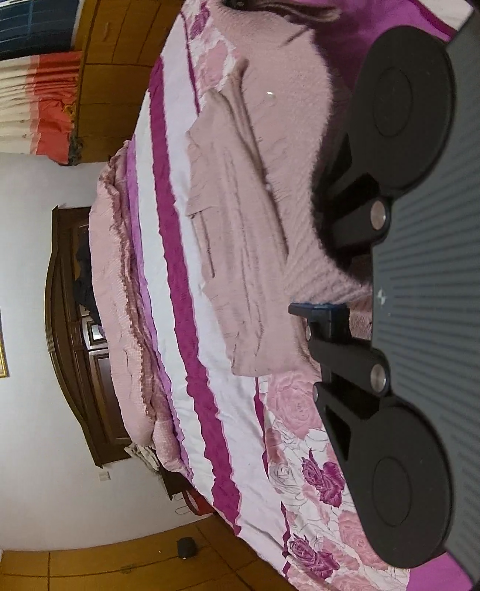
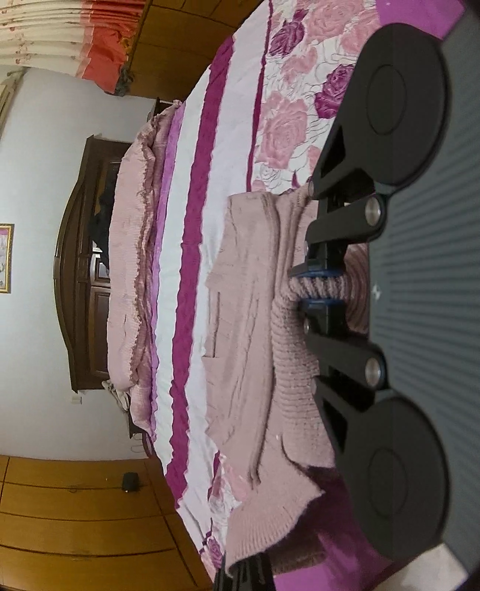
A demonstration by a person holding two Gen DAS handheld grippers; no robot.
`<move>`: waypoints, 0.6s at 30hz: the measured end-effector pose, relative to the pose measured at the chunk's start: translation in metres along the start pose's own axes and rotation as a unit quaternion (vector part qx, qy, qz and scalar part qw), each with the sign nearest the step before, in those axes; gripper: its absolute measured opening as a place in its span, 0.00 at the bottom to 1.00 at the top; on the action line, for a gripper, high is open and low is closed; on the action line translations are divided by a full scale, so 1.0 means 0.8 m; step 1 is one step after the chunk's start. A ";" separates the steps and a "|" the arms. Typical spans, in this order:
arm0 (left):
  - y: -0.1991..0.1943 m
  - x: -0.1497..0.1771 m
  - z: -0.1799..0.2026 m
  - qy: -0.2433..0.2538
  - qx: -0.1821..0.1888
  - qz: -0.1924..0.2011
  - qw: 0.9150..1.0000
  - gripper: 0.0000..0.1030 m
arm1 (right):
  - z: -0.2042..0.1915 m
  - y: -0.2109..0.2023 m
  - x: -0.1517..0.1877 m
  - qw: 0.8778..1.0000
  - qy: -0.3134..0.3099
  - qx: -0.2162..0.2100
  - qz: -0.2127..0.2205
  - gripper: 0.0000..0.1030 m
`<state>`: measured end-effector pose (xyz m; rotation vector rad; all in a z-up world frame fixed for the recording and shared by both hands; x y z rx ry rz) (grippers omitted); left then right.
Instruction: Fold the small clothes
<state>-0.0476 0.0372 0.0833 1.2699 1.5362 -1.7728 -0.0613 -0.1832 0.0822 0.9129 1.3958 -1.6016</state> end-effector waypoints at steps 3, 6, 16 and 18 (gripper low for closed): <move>0.011 -0.005 -0.005 -0.010 -0.005 0.000 1.000 0.06 | -0.006 0.006 -0.007 1.000 -0.007 0.001 0.010 0.13; 0.020 -0.010 -0.009 -0.008 -0.015 0.000 1.000 0.06 | -0.007 0.013 -0.013 1.000 -0.007 0.001 0.017 0.13; 0.042 -0.044 -0.005 0.020 -0.040 0.018 0.999 0.06 | 0.001 0.030 -0.042 0.997 0.051 0.015 0.051 0.13; 0.053 -0.052 -0.006 0.015 -0.042 0.023 0.999 0.06 | 0.003 0.034 -0.047 0.996 0.060 0.020 0.061 0.13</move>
Point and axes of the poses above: each gripper's, at about its wrist camera, not at the fingertips, and y roughly the way its jaws point, z to its right, x to its underside, the point moved 6 cm from there along y, roughly the way its jaws point, and after that the axes turned 9 degrees about x, right-handed, at the moved point
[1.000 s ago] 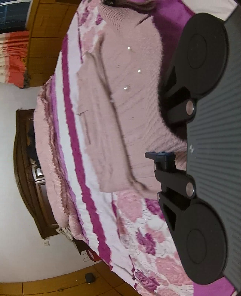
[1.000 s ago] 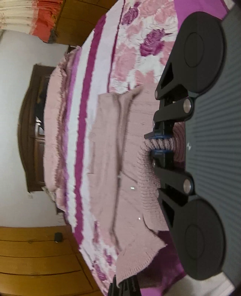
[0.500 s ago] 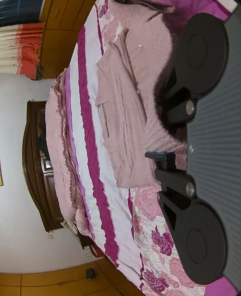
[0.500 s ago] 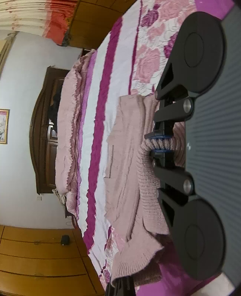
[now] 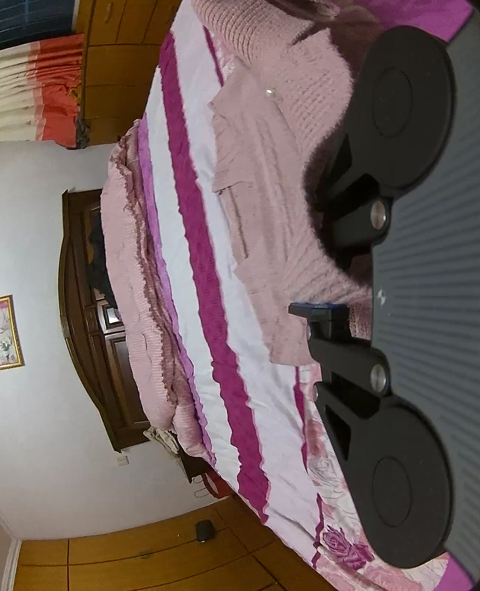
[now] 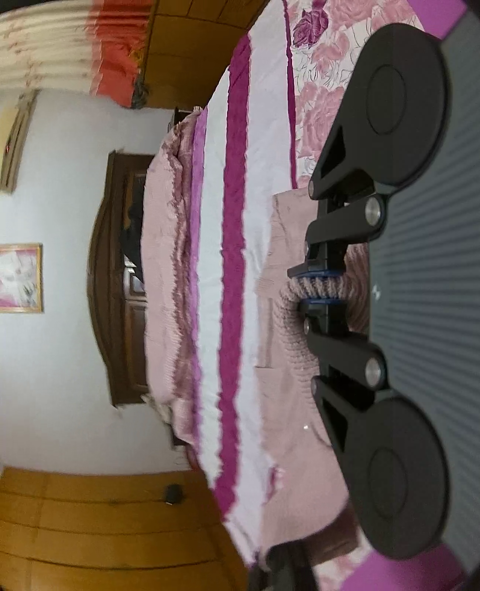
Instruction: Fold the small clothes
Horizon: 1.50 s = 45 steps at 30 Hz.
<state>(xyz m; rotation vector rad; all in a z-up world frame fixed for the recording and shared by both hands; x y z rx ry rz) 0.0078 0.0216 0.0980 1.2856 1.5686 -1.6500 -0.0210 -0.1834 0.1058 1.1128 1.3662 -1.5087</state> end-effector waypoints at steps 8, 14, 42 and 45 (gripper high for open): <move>0.050 -0.030 -0.013 -0.025 -0.017 0.007 1.000 0.06 | 0.003 0.037 -0.013 1.000 0.017 0.001 0.018 0.13; 0.089 -0.060 -0.026 -0.040 -0.026 0.019 0.999 0.06 | 0.004 0.068 -0.029 0.999 0.037 -0.003 0.035 0.13; 0.343 -0.022 -0.053 -0.014 -0.035 -0.111 0.993 0.07 | -0.020 0.287 0.042 0.991 -0.099 0.019 -0.091 0.15; 0.344 -0.023 -0.055 -0.015 -0.031 -0.113 0.993 0.08 | -0.019 0.289 0.040 0.991 -0.093 0.010 -0.095 0.15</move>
Point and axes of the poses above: each gripper's, at about its wrist camera, not at the fingertips, and y roughly the way its jaws point, z to its right, x to its underside, the point moved 6 cm from there along y, roughly the way its jaws point, and after that the axes turned 9 degrees about x, right-handed, at the moved point
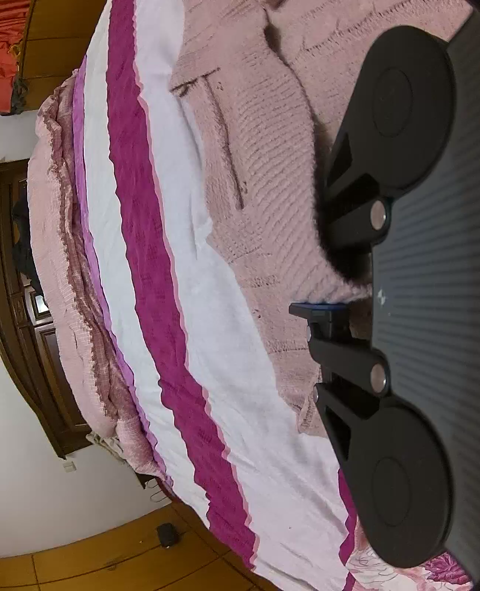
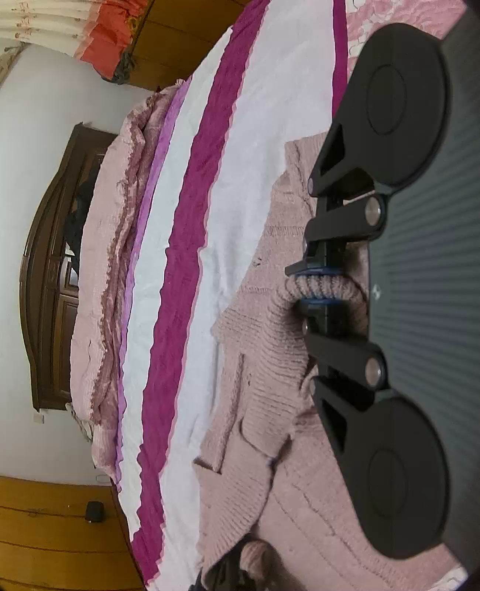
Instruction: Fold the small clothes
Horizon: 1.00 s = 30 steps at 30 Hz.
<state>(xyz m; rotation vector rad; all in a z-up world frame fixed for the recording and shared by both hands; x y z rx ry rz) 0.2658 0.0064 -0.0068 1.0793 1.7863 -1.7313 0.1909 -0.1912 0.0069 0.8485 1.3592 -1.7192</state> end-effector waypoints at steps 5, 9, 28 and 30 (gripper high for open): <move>-0.030 0.000 -0.008 -0.016 0.004 0.002 1.000 0.50 | 0.011 -0.016 -0.006 1.000 0.021 -0.018 -0.001 0.35; -0.072 0.005 -0.013 -0.010 0.019 0.012 1.000 0.63 | 0.020 -0.044 -0.012 0.999 0.028 -0.023 0.012 0.57; -0.155 0.057 0.010 0.096 0.085 -0.006 0.992 0.67 | -0.002 -0.088 0.016 0.992 -0.096 -0.080 0.012 0.57; -0.147 0.066 0.019 0.119 0.089 -0.012 0.989 0.67 | -0.006 -0.081 0.020 0.991 -0.113 -0.078 0.009 0.57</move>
Point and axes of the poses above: each gripper's, at about its wrist camera, not at the fingertips, and y roughly the way its jaws point, z to its right, x to its underside, the point moved 6 cm from there along y, roughly the way its jaws point, and after that the axes turned 9 degrees about x, right-handed, at the moved point
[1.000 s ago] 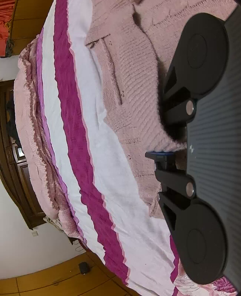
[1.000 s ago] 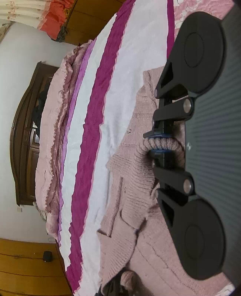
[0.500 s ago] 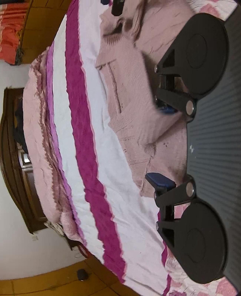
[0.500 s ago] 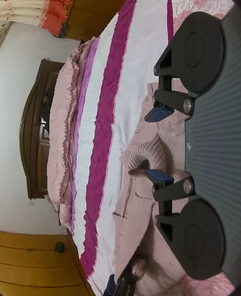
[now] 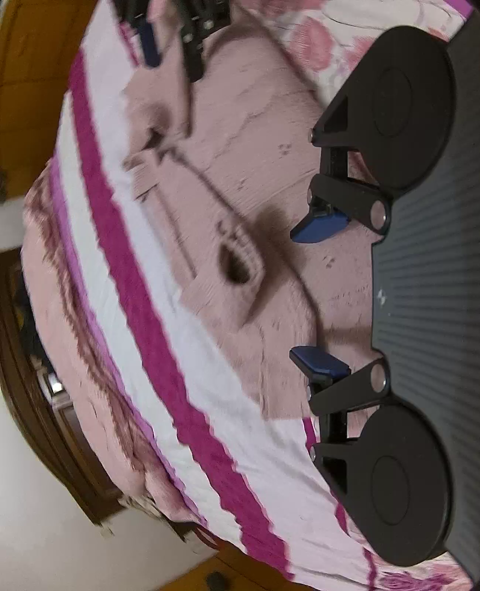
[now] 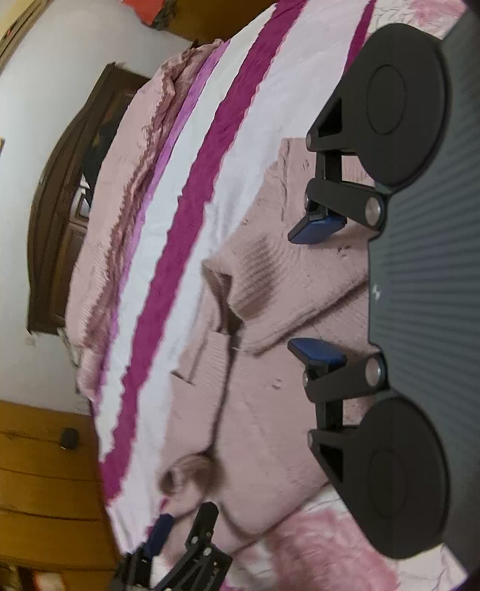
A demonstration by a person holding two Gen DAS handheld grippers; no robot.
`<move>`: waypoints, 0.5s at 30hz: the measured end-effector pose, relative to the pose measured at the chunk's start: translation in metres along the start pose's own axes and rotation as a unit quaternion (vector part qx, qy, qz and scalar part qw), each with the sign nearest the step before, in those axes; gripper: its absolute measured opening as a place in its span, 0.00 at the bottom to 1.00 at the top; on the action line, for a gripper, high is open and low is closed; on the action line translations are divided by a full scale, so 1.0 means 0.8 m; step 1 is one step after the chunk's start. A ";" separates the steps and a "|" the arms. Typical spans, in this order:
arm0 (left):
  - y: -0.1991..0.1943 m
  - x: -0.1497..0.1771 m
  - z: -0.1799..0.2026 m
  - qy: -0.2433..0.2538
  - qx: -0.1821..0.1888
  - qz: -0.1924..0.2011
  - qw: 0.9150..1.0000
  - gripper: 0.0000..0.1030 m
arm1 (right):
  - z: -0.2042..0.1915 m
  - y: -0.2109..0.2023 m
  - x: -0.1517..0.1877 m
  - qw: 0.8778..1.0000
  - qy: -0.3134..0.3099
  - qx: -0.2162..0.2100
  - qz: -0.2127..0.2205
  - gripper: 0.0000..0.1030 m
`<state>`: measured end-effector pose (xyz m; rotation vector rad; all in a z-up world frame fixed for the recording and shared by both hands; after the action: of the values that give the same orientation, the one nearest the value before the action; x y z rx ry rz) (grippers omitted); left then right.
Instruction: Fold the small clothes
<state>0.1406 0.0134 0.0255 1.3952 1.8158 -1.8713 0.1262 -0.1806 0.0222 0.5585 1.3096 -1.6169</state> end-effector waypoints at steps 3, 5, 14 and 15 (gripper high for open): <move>0.017 0.000 0.003 0.018 -0.008 0.007 1.000 0.67 | 0.001 0.010 0.001 1.000 -0.005 0.012 0.003 0.57; 0.026 -0.005 0.002 0.007 -0.004 0.025 1.000 0.67 | 0.004 0.013 -0.001 1.000 0.001 0.026 0.011 0.57; 0.053 -0.034 -0.040 -0.067 -0.046 0.051 0.995 0.15 | 0.034 0.019 -0.016 0.995 0.033 0.082 0.044 0.11; 0.052 -0.037 -0.051 -0.077 -0.057 0.055 0.994 0.15 | 0.046 0.020 -0.020 0.993 0.054 0.089 0.047 0.11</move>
<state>0.2048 0.0254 0.0260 1.2485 1.7066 -1.7408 0.1553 -0.2085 0.0392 0.8162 1.2047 -1.6535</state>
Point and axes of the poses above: each gripper's, at about its wrist camera, not at the fingertips, and y roughly the way its jaws point, z to its right, x to its underside, the point moved 6 cm from there along y, roughly the way its jaws point, and after that the axes turned 9 degrees about x, right-handed, at the moved point
